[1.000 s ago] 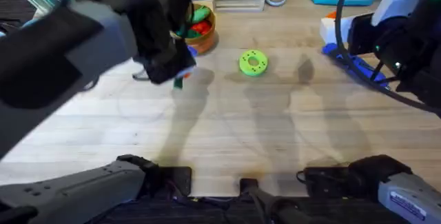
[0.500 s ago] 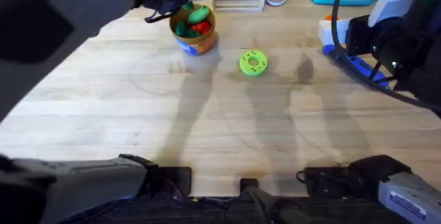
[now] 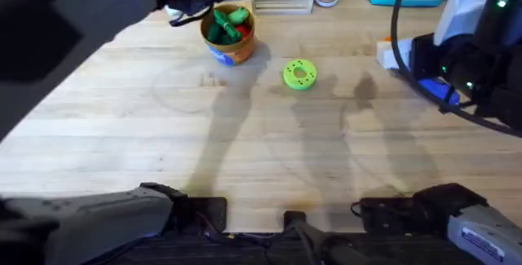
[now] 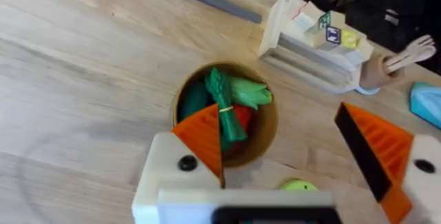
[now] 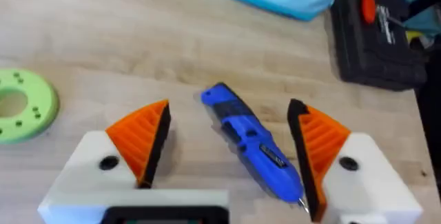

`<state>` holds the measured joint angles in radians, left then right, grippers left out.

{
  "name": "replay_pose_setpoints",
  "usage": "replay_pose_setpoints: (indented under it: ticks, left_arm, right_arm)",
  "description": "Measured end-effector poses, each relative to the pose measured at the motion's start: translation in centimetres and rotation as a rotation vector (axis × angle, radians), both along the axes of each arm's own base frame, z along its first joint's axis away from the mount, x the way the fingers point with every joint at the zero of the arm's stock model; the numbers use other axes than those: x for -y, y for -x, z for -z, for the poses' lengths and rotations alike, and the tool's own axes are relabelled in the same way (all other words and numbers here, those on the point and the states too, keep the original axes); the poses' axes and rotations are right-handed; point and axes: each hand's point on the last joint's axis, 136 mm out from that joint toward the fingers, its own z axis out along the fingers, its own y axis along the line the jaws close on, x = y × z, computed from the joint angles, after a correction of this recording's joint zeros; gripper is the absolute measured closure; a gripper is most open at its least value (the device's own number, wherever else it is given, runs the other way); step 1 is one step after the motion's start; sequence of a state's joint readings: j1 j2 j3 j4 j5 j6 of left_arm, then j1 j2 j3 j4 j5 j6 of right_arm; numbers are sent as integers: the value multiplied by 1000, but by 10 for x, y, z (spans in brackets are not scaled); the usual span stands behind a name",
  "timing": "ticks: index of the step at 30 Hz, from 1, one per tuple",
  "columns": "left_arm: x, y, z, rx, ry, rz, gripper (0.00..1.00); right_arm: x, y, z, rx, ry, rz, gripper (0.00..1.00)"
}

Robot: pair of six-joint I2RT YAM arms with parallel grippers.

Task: Pick up the gripper from the table and insert it into the empty holder that is missing its gripper. Then pick up a screw, insert it into the mounting hole, and use the screwdriver to tighten it. Finally, clean up the table by picking up the vegetable and placing it into the bucket.

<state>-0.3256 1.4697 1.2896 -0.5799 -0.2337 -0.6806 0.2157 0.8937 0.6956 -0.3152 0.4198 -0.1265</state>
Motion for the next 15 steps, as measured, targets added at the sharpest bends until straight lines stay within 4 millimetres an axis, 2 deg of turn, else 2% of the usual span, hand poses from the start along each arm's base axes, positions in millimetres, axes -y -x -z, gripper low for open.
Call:
replay_pose_setpoints:
  ticks: [3,6,8,10,15]
  left_arm:
    - [-6,17,-28,49,-35,42,8]
    - [-15,43,-46,53,-121,113,8]
    - [-23,64,-52,33,-191,169,8]
    - [-29,83,-54,7,-251,217,8]
    - [-45,126,-56,-49,-352,302,8]
  right_arm:
    - [1,15,-9,-37,-2,-13,10]
    - [-8,24,-37,-16,-43,-66,10]
    - [-15,31,-56,3,-76,-110,10]
    - [-22,38,-65,-1,-103,-149,10]
    - [-31,53,-64,-33,-177,-180,10]
